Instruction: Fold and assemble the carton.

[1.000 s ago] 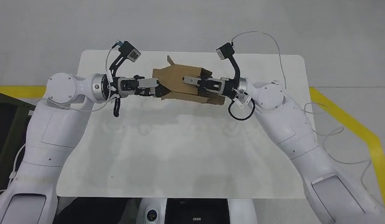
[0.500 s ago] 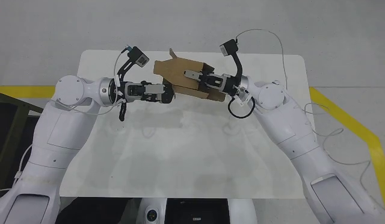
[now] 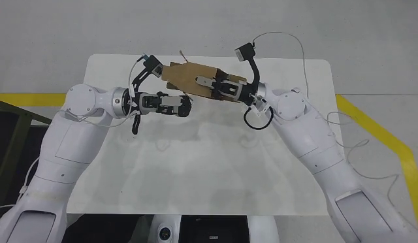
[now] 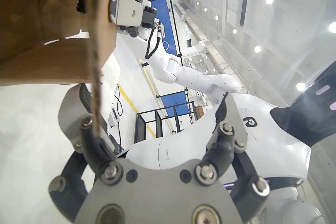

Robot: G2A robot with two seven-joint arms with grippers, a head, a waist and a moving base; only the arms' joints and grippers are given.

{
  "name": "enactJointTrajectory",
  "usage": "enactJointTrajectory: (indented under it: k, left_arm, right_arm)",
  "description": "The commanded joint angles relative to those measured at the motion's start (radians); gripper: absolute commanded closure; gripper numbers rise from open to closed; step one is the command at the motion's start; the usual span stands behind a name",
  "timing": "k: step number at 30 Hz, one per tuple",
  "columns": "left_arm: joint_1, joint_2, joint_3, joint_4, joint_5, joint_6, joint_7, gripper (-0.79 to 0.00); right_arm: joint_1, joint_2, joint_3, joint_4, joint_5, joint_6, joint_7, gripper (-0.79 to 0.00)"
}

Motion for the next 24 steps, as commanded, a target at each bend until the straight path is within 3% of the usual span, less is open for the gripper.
enactJointTrajectory:
  k: [1,24]
  left_arm:
    - [-0.002,-0.001,0.001,0.009,0.000,-0.002,-0.001,-0.785]
    - [0.000,0.000,-0.032,0.004,0.000,0.003,-0.011,-0.785]
  right_arm:
    - [-0.006,-0.002,-0.006,0.000,0.003,0.001,0.004,0.000]
    - [-0.007,-0.009,0.017,0.041,0.002,-0.011,0.052,0.000]
